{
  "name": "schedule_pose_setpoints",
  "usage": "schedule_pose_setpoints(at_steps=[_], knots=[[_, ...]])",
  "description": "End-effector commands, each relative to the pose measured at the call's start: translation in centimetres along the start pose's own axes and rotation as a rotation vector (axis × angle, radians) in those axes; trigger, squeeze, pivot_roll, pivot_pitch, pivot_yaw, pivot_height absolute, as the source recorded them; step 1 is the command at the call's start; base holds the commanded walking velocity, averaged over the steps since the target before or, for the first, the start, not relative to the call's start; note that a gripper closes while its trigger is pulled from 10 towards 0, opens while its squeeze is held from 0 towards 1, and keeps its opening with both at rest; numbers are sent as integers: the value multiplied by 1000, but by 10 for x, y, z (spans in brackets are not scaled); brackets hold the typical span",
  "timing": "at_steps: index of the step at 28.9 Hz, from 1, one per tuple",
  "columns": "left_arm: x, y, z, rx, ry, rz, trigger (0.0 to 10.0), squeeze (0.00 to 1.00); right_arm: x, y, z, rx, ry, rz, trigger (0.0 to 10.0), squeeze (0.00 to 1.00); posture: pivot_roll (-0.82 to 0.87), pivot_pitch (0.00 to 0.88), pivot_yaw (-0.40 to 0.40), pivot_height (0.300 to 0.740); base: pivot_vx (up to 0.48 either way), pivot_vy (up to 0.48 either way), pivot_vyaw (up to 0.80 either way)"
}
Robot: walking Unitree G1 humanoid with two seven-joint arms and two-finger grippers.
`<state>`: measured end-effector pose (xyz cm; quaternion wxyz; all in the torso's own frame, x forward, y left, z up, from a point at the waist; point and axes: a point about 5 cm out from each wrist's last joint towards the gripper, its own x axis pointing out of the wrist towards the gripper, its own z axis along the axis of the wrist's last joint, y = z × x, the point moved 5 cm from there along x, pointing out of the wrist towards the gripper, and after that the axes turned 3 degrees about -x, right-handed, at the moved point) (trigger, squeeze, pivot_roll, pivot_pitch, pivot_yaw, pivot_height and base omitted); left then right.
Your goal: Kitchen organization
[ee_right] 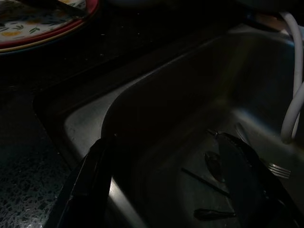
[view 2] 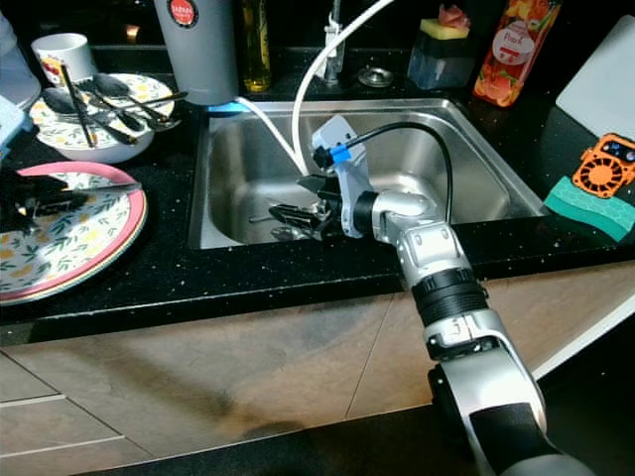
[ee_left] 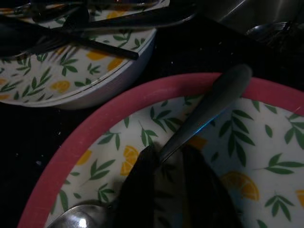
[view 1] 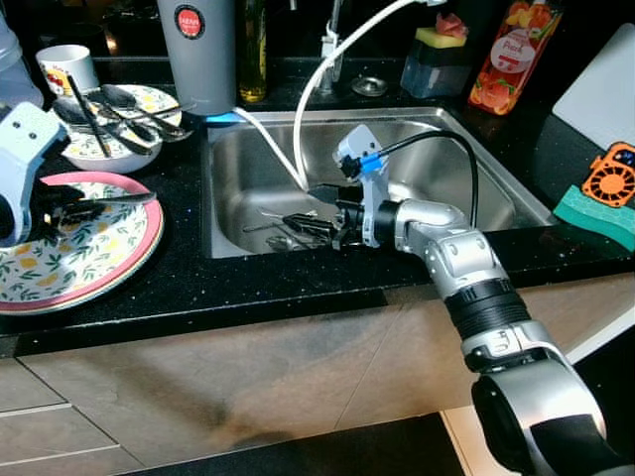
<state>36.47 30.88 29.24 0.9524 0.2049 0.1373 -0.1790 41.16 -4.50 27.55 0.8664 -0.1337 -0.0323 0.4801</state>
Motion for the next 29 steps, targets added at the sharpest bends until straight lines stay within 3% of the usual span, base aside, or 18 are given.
schedule_pose_setpoints(at_steps=[1, 11, 15, 18, 25, 29], knots=[[-1, 1, -17, -3, 85, -10, 0, 0, 0, 0, -2, -10, 9, 9, 10000, 0, 2, 156, -66, 740, 0, 0, 0], [-1, 3, -10, 9, 62, 10, 0, 0, 0, 0, -2, -14, 10, 5, 10000, 0, 0, 150, -68, 740, 0, 0, 0], [-2, 1, 3, 0, 14, -4, 0, 0, 0, -1, -1, -17, 10, 1, 10000, 0, 0, 154, -68, 740, 0, 0, 0], [-6, -19, 27, -54, -88, -132, 0, 0, 0, -2, 0, -20, 10, -1, 10000, 0, 0, 157, -68, 740, 0, 0, 0], [-11, -44, 48, -46, -146, -258, 0, 0, 0, -2, 0, -20, 8, -1, 10000, 0, 2, 161, -68, 740, 0, 0, 0], [-2, -63, 72, -52, -241, -324, 0, 0, 0, -3, 1, -21, 7, -5, 10000, 0, 6, 161, -71, 740, 0, 0, 0]])
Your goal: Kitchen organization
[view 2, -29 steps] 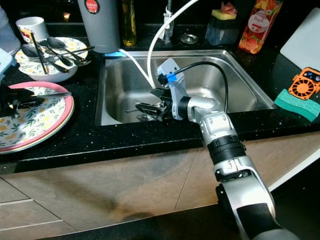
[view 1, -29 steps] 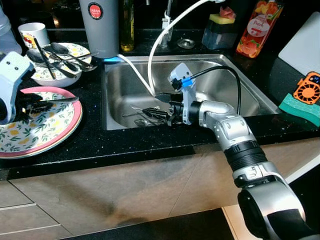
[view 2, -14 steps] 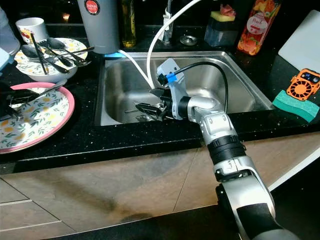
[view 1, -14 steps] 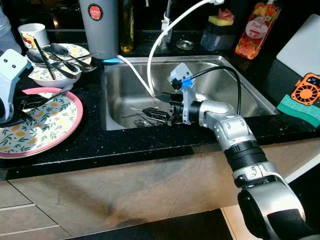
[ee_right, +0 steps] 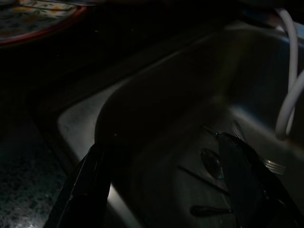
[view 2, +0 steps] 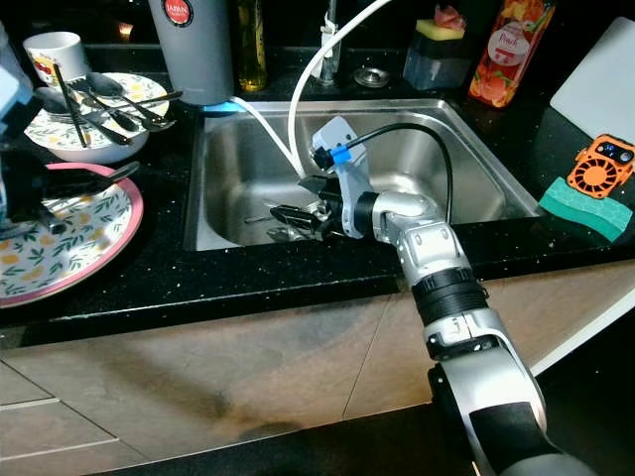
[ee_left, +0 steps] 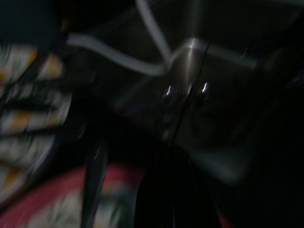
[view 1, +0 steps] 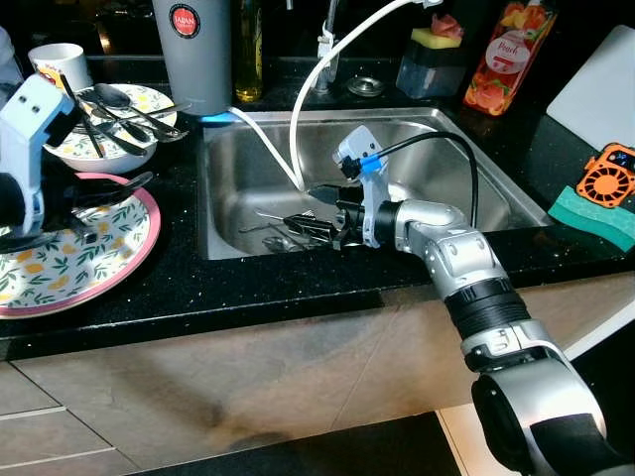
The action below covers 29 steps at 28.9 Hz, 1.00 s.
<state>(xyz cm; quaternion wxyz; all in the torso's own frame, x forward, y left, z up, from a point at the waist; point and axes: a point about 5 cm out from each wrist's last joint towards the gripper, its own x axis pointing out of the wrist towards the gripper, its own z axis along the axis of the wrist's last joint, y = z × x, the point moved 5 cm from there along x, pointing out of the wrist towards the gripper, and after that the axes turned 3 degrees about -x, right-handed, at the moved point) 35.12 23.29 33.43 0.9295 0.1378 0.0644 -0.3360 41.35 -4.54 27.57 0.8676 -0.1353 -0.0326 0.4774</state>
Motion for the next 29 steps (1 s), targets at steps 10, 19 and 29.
schedule_pose_setpoints(at_steps=[10, 19, 29], knots=[[66, -4, 0, 119, -30, 111, 0, 0, -2, -3, 3, -18, -1, -16, 10000, 0, -18, 160, -41, 740, 0, 0, 0], [7, 30, -16, 131, 181, 251, 10000, 1000, -9, -7, -2, -5, 5, -31, 10000, 0, 0, 166, -39, 740, 0, 0, 0], [-40, 36, -43, 78, 376, 281, 10000, 1000, 0, 4, -1, 0, 3, 26, 10000, 0, 15, 162, -65, 740, 0, 0, 0]])
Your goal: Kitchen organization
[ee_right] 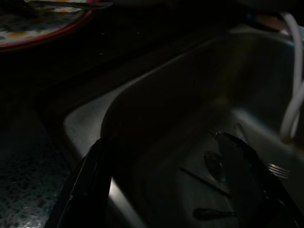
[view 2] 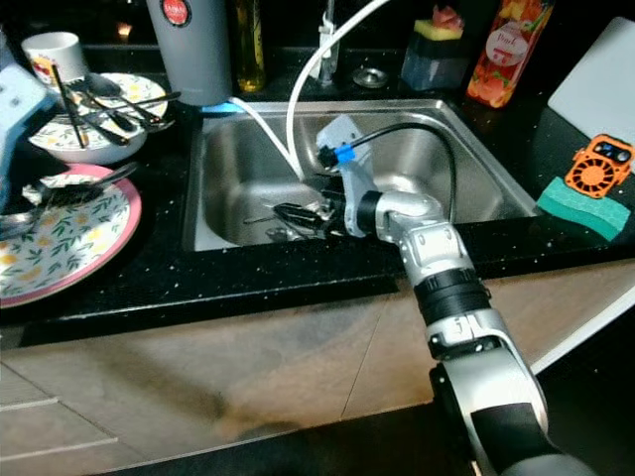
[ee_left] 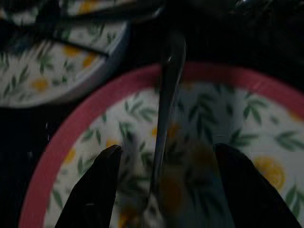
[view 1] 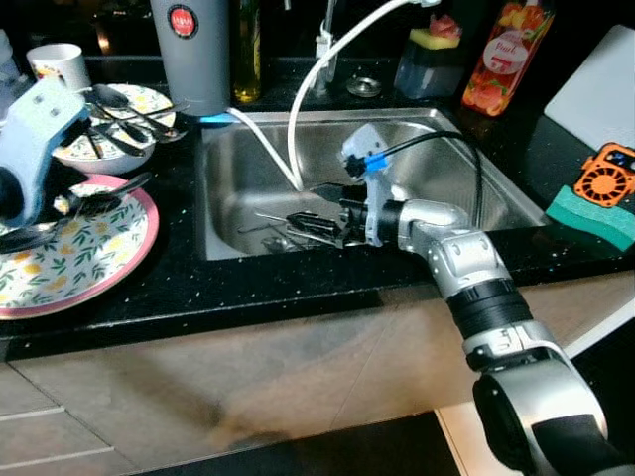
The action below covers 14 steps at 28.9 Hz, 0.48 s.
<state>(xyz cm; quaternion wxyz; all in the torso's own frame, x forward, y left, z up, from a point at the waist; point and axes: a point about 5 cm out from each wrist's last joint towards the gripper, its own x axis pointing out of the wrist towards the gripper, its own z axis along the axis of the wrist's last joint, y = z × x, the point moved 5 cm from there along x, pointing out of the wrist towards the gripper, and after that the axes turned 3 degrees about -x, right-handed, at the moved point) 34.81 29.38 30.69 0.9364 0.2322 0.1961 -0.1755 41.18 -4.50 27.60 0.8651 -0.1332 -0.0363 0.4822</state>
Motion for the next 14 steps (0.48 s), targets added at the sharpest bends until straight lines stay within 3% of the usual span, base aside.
schedule_pose_setpoints(at_steps=[1, 9, 11, 12, 14], knots=[[-7, 1, -4, 10, 31, 1, 10000, 1000, 2, 5, -2, -1, 10, 32, 10000, 0, 15, 162, -65, 740, 0, 0, 0], [-5, 5, -14, -8, 59, 24, 10000, 1000, 2, 28, 8, -32, -58, 162, 10000, 0, 15, 162, -65, 740, 0, 0, 0], [-4, 6, -17, -22, 60, 28, 10000, 953, 1, 30, 9, -39, -65, 174, 10000, 0, 15, 162, -65, 740, 0, 0, 0], [-2, 7, -19, -45, 57, 26, 10000, 212, 1, 31, 10, -42, -69, 178, 10000, 0, 15, 162, -65, 740, 0, 0, 0], [-1, 7, -20, -60, 55, 25, 10000, 212, 1, 32, 10, -44, -71, 180, 10000, 0, 15, 162, -65, 740, 0, 0, 0]])
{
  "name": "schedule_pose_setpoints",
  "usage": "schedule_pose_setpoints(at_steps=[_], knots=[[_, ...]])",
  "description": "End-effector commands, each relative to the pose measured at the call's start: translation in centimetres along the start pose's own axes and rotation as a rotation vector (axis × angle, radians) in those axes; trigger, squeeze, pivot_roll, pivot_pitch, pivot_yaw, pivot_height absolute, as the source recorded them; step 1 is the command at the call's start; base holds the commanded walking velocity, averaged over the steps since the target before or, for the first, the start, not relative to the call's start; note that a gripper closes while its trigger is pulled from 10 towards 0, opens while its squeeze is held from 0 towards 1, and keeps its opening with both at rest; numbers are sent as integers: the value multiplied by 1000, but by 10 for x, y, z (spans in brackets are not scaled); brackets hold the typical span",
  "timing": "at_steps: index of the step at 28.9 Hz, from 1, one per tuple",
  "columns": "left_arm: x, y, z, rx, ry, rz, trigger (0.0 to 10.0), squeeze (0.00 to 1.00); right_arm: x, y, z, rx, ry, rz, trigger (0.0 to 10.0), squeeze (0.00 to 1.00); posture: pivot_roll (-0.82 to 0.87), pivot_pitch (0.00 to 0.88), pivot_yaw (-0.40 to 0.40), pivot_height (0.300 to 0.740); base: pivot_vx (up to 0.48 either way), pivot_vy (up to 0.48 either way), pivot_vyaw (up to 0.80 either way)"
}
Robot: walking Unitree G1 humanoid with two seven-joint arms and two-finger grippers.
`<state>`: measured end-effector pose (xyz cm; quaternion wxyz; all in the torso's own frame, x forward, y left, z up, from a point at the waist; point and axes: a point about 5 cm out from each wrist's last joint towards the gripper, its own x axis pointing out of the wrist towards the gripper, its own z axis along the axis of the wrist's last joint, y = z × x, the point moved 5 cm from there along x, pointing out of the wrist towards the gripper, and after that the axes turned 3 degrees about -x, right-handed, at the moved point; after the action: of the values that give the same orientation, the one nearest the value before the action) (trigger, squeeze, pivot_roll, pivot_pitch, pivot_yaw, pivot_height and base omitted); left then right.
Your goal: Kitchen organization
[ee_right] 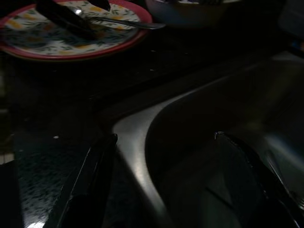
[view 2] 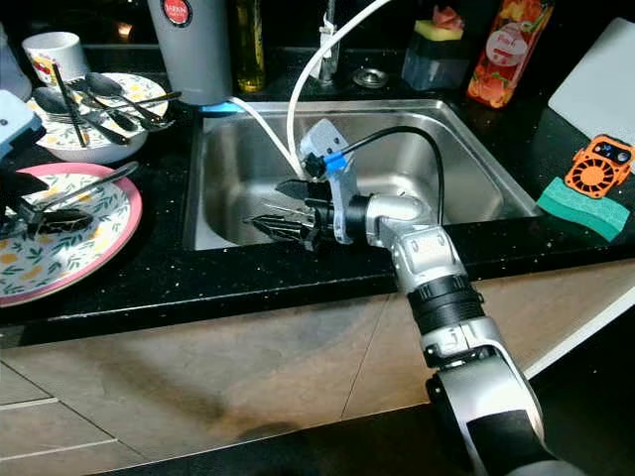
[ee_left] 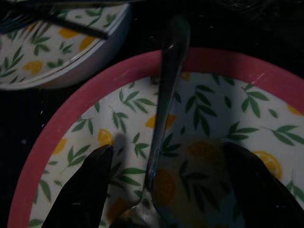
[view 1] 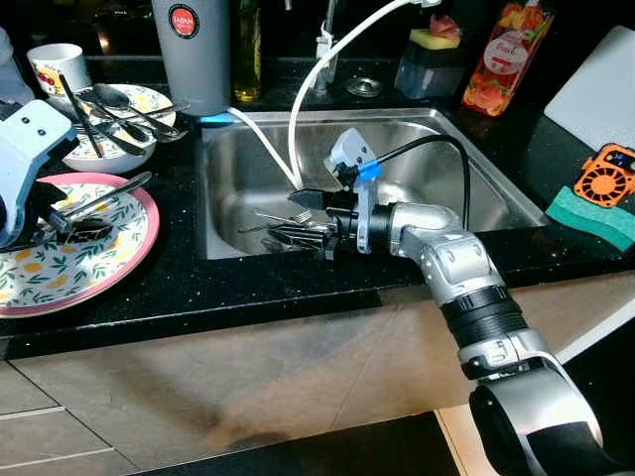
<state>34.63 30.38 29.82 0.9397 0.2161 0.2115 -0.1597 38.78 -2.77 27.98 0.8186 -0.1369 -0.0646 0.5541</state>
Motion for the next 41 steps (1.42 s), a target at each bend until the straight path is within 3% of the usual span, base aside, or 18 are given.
schedule_pose_setpoints(at_steps=[1, 5, 6, 7, 8, 9, 15, 29, 31, 35, 36, 38, 40, 41], knots=[[2, 3, -10, -26, 29, 7, 10000, 0, 0, 5, -1, -6, -9, 19, 10000, 0, 15, 162, -65, 740, 0, 0, 0], [6, 2, -16, -35, 43, 0, 10000, 0, 0, 6, 3, -18, -31, 25, 10000, 0, 9, 159, -61, 740, 0, 0, 0], [7, 2, -18, -39, 45, -3, 7882, 0, 0, 7, 6, -15, -48, 29, 10000, 0, 9, 159, -61, 740, 0, 0, 0], [7, 2, -18, -39, 45, -3, 7882, 0, 0, 7, 6, -15, -48, 29, 10000, 0, 9, 159, -61, 740, 0, 0, 0], [8, 2, -19, -42, 46, -6, 3608, 0, -1, 8, 9, -7, -68, 33, 10000, 0, 7, 157, -61, 740, 0, 0, 0], [9, 1, -20, -57, 38, -19, 0, 0, -2, 9, 15, -1, -103, 42, 10000, 0, 7, 157, -61, 740, 0, 0, 0], [11, -2, -21, -82, 25, -46, 0, 0, -3, 18, 28, 21, -198, 91, 10000, 0, 10, 149, -63, 740, 0, 0, 0], [10, 0, -18, -117, -5, -47, 0, 0, -4, 20, 30, 18, -210, 98, 10000, 0, 11, 147, -63, 740, 0, 0, 0], [9, -1, -9, -120, -35, -56, 0, 0, -5, 19, 30, 19, -209, 94, 10000, 0, 12, 151, -62, 740, 0, 0, 0], [9, -13, 8, -119, -99, -113, 0, 0, -6, 16, 28, 12, -192, 80, 10000, 0, 12, 155, -61, 740, 0, 0, 0], [10, -22, 18, -119, -134, -156, 0, 0, -7, 13, 25, 6, -173, 69, 10000, 0, 12, 155, -61, 740, 0, 0, 0], [10, -26, 23, -120, -151, -176, 0, 0, -7, 12, 24, 5, -165, 63, 10000, 0, 12, 155, -61, 740, 0, 0, 0], [13, -44, 42, -120, -222, -255, 0, 0, -9, 6, 18, 1, -128, 28, 10000, 0, 15, 153, -62, 740, 0, 0, 0], [13, -44, 42, -120, -222, -255, 0, 0, -9, 6, 18, 1, -128, 28, 10000, 0, 15, 153, -62, 740, 0, 0, 0]])
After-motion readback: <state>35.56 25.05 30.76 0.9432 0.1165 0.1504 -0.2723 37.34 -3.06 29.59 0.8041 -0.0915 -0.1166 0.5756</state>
